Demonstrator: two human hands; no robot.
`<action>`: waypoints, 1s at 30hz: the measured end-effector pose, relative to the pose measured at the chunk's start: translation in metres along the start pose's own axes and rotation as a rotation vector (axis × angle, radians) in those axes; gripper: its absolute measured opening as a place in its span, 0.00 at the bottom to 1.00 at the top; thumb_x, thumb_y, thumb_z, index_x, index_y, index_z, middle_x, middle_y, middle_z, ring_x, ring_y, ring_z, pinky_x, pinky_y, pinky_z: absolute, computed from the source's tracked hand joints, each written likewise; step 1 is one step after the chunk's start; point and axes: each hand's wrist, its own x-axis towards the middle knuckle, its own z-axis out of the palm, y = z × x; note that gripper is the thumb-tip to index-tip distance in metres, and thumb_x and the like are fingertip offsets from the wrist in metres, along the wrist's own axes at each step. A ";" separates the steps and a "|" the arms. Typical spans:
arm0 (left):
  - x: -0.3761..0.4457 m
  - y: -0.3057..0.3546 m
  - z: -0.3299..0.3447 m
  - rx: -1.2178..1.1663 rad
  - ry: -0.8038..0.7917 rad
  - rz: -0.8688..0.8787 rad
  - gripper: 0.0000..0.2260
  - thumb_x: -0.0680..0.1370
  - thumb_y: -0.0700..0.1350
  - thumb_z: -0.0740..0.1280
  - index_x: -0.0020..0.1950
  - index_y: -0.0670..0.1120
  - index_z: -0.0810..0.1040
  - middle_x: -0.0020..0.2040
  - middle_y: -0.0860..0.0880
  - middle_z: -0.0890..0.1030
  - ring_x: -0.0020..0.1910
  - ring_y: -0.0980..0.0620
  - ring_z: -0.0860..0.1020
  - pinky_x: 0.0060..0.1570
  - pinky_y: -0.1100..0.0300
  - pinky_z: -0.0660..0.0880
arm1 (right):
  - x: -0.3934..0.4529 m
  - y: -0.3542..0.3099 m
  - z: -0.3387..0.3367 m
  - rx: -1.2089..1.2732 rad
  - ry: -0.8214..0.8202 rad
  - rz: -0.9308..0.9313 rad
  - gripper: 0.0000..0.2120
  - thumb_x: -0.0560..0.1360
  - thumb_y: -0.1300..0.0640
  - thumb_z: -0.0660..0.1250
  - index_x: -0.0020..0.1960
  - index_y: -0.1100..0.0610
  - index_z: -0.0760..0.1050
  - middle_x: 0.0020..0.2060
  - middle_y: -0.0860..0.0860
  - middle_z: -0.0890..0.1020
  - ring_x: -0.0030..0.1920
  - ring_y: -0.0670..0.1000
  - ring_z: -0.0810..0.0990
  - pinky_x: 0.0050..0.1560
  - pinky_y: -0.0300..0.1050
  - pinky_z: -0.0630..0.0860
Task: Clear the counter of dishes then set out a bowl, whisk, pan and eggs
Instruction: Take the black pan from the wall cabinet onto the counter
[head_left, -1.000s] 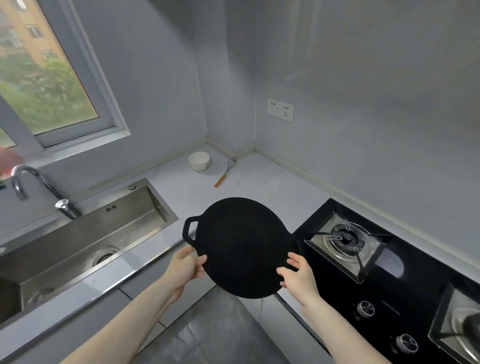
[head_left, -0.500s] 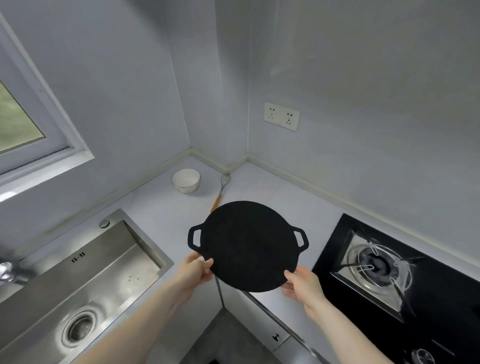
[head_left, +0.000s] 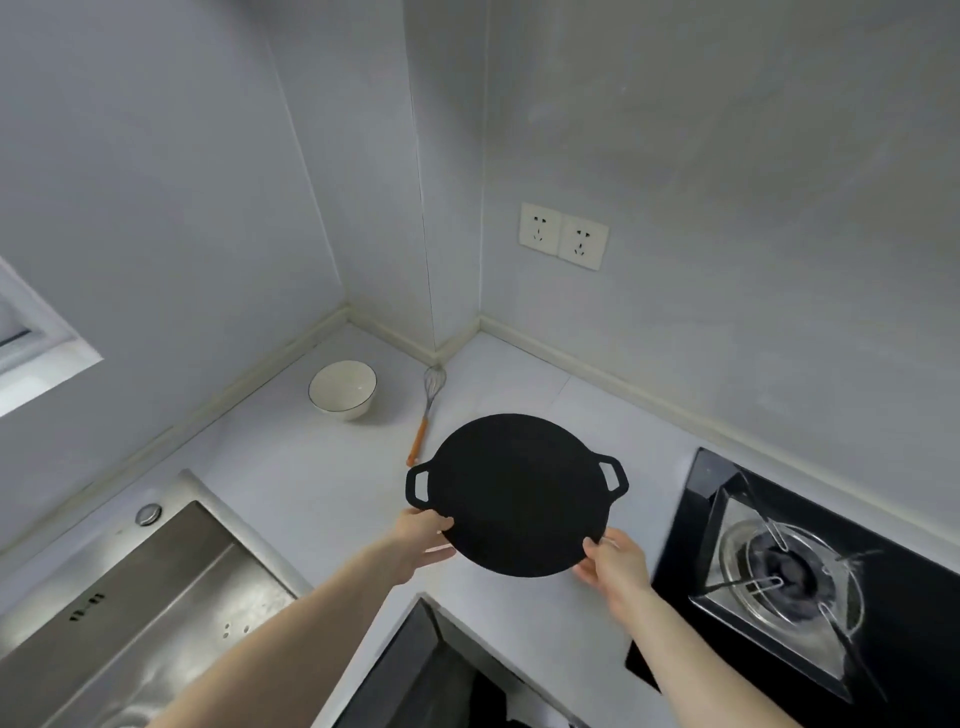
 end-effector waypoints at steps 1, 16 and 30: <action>0.008 0.005 0.001 -0.011 -0.008 -0.020 0.10 0.80 0.36 0.65 0.61 0.41 0.78 0.56 0.45 0.85 0.54 0.47 0.84 0.51 0.52 0.83 | 0.007 -0.004 0.002 0.006 0.008 0.000 0.12 0.82 0.69 0.62 0.57 0.55 0.77 0.51 0.55 0.85 0.49 0.55 0.86 0.41 0.43 0.81; 0.100 0.069 0.027 -0.064 -0.076 -0.092 0.15 0.78 0.39 0.65 0.64 0.43 0.77 0.61 0.46 0.82 0.57 0.45 0.83 0.53 0.49 0.83 | 0.118 -0.047 0.031 0.042 0.082 0.040 0.18 0.81 0.69 0.63 0.67 0.56 0.76 0.47 0.49 0.83 0.46 0.55 0.83 0.49 0.50 0.82; 0.132 0.093 0.032 -0.067 -0.034 -0.084 0.18 0.77 0.37 0.68 0.67 0.45 0.73 0.67 0.48 0.72 0.67 0.44 0.74 0.63 0.46 0.78 | 0.161 -0.058 0.062 -0.047 0.074 0.113 0.15 0.78 0.72 0.65 0.59 0.57 0.77 0.48 0.55 0.81 0.52 0.58 0.82 0.53 0.51 0.82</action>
